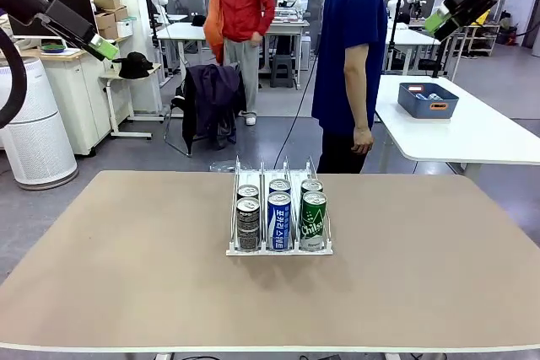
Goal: Fill the beverage cans into the dispenser.
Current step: Pick up the Pepsi coke handed by the human.
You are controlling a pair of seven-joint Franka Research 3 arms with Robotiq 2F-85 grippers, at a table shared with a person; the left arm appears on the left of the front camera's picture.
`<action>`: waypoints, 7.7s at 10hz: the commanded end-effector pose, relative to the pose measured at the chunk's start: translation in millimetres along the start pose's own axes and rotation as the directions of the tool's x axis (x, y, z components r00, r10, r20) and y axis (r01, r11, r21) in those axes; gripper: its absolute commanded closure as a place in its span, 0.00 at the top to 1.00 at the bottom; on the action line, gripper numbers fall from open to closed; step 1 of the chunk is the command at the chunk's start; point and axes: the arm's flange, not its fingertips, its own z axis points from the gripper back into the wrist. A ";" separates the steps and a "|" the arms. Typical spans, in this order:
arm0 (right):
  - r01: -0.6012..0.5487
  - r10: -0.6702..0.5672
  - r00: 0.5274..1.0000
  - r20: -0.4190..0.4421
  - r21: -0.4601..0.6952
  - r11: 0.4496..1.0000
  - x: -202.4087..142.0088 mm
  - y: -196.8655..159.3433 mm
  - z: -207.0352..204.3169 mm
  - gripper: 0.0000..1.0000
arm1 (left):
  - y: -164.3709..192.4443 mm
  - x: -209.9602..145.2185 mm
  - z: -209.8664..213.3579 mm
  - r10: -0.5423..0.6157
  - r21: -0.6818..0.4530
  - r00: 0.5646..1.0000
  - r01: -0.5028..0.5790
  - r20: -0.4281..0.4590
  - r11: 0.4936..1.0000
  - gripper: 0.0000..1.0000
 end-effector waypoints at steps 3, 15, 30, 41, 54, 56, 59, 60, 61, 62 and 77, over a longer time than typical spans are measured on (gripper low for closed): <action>0.000 0.000 1.000 0.000 0.000 1.000 0.0 0.0 0.0 1.00 | 0.0 0.0 0.0 0.000 0.000 1.000 0.000 0.000 1.000 1.00; -0.094 0.093 0.996 -0.011 -0.146 0.985 10.8 44.6 44.3 1.00 | -81.7 54.3 34.0 -0.029 0.074 0.998 0.033 -0.061 0.997 1.00; -0.164 0.174 0.983 0.063 -0.138 0.977 9.8 46.0 67.4 1.00 | -93.9 58.5 44.4 -0.091 0.109 0.994 0.084 0.058 0.990 1.00; -0.143 0.153 0.987 0.055 -0.151 0.978 12.8 46.1 67.7 1.00 | -91.3 64.0 48.0 -0.101 0.126 0.995 0.096 0.028 0.987 1.00; -0.143 0.153 0.987 0.055 -0.151 0.978 12.8 46.1 67.7 1.00 | -91.3 64.0 48.0 -0.101 0.126 0.995 0.096 0.028 0.987 1.00; -0.143 0.153 0.987 0.055 -0.151 0.978 12.8 46.1 67.7 1.00 | -91.3 64.0 48.0 -0.101 0.126 0.995 0.096 0.028 0.987 1.00; -0.143 0.153 0.987 0.055 -0.151 0.978 12.8 46.1 67.7 1.00 | -91.3 64.0 48.0 -0.101 0.126 0.995 0.096 0.028 0.987 1.00; -0.143 0.153 0.987 0.055 -0.151 0.978 12.8 46.1 67.7 1.00 | -91.3 64.0 48.0 -0.101 0.126 0.995 0.096 0.028 0.987 1.00; -0.143 0.153 0.987 0.055 -0.151 0.978 12.8 46.1 67.7 1.00 | -91.3 64.0 48.0 -0.101 0.126 0.995 0.096 0.028 0.987 1.00; -0.143 0.153 0.987 0.055 -0.151 0.978 12.8 46.1 67.7 1.00 | -91.3 64.0 48.0 -0.101 0.126 0.995 0.096 0.028 0.987 1.00; -0.143 0.153 0.987 0.055 -0.151 0.978 12.8 46.1 67.7 1.00 | -91.3 64.0 48.0 -0.101 0.126 0.995 0.096 0.028 0.987 1.00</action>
